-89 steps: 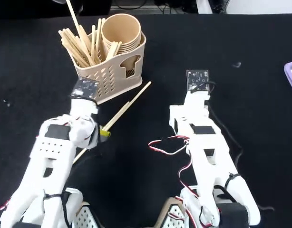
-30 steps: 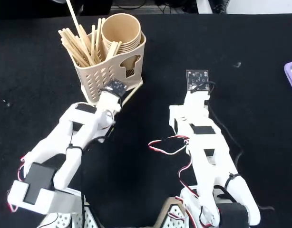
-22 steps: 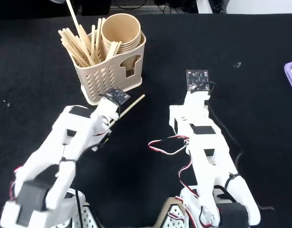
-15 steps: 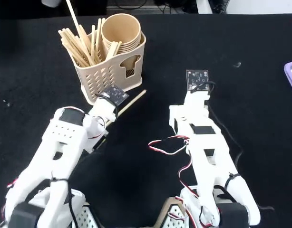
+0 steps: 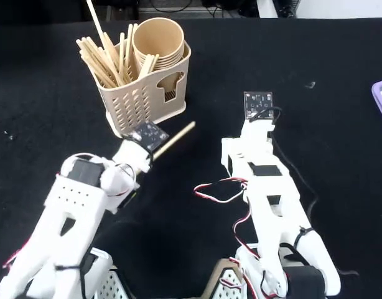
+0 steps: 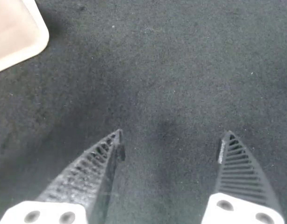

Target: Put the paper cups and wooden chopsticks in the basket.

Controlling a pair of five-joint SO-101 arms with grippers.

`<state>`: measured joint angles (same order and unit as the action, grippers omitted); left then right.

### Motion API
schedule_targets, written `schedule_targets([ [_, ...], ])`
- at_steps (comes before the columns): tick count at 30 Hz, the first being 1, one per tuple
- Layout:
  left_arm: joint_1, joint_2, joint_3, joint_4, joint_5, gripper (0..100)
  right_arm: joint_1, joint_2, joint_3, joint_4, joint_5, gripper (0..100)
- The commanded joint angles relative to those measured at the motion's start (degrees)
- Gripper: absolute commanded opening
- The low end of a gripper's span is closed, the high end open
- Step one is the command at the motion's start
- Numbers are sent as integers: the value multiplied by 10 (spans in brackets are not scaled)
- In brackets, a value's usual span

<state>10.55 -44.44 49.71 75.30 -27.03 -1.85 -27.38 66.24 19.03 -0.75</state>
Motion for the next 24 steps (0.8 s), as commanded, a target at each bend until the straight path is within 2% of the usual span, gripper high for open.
schedule_targets([
  [1,8,-68,-96,30,-1,29,11,-16,-19,-14,1,322],
  [9,4,-125,-261,70,17,29,11,-16,-19,-15,1,322],
  [13,4,-143,-346,43,43,29,11,-16,-19,-15,1,322],
  [17,4,-141,-374,-86,87,29,11,-16,-19,-15,1,322],
  [24,5,-96,-271,-474,189,29,7,-16,-5,-37,1,322],
])
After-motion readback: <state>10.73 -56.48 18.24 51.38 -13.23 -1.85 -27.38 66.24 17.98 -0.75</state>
